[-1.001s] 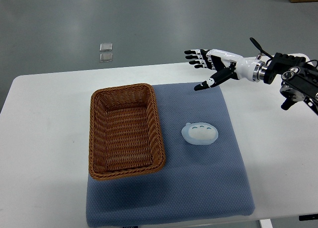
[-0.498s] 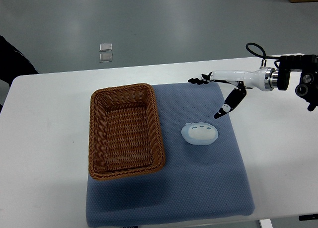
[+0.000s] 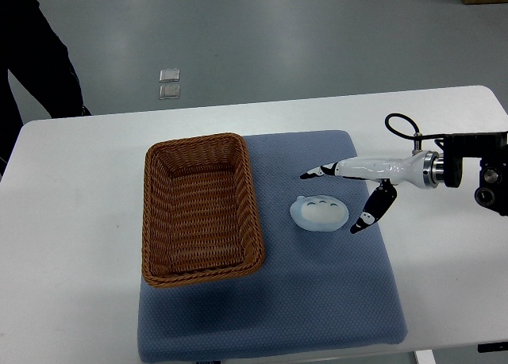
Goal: Place blue toy in brown basket
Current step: 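Lower the right hand onto the blue plush toy and close fingers, then lift the plush toy with the right hand and carry it over the basket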
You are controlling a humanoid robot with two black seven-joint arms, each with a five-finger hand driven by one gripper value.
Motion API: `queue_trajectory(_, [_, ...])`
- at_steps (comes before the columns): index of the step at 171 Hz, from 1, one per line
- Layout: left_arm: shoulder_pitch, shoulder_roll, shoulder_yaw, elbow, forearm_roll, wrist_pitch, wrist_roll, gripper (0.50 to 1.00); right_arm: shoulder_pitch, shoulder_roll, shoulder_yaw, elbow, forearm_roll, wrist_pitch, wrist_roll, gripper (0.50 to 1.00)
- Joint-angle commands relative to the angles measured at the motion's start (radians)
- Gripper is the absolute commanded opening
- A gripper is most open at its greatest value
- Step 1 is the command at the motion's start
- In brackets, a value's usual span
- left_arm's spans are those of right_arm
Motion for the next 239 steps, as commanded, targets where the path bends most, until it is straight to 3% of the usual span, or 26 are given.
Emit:
queue_trajectory(1, [0.0, 0.0, 0.0, 0.0, 0.0, 0.0, 0.0, 1.0, -0.039, 0.028, 0.001, 0.001, -0.003, -0.077, -0.001, 0.983])
queue_trajectory(52, [0.0, 0.0, 0.0, 0.0, 0.0, 0.0, 0.0, 1.0, -0.073, 0.071, 0.002, -0.022, -0.006, -0.202, -0.006, 0.979])
queue_trajectory(135, [0.0, 0.0, 0.0, 0.0, 0.0, 0.0, 0.0, 1.0, -0.108, 0.119, 0.008, -0.074, -0.009, -0.211, -0.007, 0.96])
queue_trajectory(139, [0.0, 0.0, 0.0, 0.0, 0.0, 0.0, 0.0, 1.0, -0.108, 0.12, 0.008, -0.077, -0.009, -0.211, -0.007, 0.942])
queue_trajectory(146, [0.0, 0.0, 0.0, 0.0, 0.0, 0.0, 0.0, 1.0, -0.108, 0.125, 0.007, -0.085, -0.012, -0.211, -0.007, 0.854])
queue_trajectory(160, [0.0, 0.0, 0.0, 0.0, 0.0, 0.0, 0.0, 1.0, -0.11, 0.134, 0.004, -0.097, -0.018, -0.211, -0.007, 0.756])
queue_trajectory(196, [0.0, 0.0, 0.0, 0.0, 0.0, 0.0, 0.0, 1.0, -0.106, 0.133, 0.004, -0.103, -0.018, -0.211, -0.004, 0.607])
queue_trajectory(212, [0.0, 0.0, 0.0, 0.0, 0.0, 0.0, 0.0, 1.0, -0.102, 0.128, 0.004, -0.103, -0.019, -0.21, 0.001, 0.509])
queue_trajectory(239, [0.0, 0.0, 0.0, 0.0, 0.0, 0.0, 0.0, 1.0, -0.091, 0.119, 0.018, -0.102, -0.015, -0.213, 0.03, 0.5])
